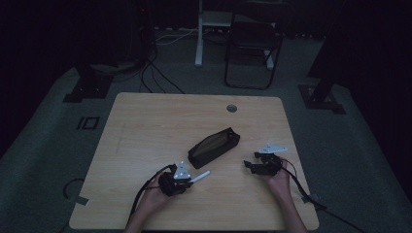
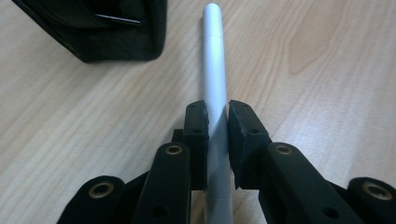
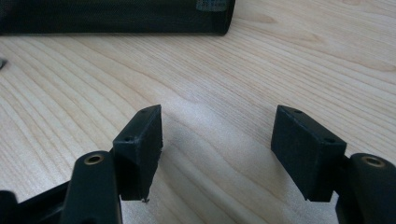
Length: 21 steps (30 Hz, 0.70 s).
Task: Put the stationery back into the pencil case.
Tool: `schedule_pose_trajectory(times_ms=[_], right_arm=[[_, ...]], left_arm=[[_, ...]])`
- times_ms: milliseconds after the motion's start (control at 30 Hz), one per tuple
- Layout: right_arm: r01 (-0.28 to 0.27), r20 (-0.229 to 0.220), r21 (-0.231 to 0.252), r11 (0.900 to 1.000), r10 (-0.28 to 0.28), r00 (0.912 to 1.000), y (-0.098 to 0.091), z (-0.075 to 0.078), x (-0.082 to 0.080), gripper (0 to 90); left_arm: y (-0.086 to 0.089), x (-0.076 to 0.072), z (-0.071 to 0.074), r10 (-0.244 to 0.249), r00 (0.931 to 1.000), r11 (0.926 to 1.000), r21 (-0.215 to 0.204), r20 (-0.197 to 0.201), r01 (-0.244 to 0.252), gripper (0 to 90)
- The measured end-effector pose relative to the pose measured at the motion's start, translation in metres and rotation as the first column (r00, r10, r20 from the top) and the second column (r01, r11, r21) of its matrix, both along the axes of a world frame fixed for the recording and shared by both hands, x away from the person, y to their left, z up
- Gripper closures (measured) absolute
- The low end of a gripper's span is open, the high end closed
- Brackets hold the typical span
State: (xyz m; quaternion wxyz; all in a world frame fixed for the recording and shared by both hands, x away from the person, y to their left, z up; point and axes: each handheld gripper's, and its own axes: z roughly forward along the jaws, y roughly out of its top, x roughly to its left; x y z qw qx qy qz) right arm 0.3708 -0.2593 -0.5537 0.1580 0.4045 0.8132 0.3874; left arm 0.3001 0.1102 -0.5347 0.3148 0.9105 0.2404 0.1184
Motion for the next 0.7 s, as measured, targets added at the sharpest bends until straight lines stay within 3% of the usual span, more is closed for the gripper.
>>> schedule_pose_trajectory(times_ms=[200,700], right_arm=[[0.0,0.001,-0.001,1.0,0.0,1.0,0.0,0.0,0.0,33.8],[-0.002,0.003,-0.008,1.0,0.002,1.0,0.001,0.0,0.0,33.8]], left_arm=[[-0.001,-0.001,0.001,0.005,0.9999,1.0,0.006,0.01,-0.006,78.6],[0.004,-0.002,0.015,0.003,0.9999,0.9996,-0.028,0.014,-0.002,78.6]])
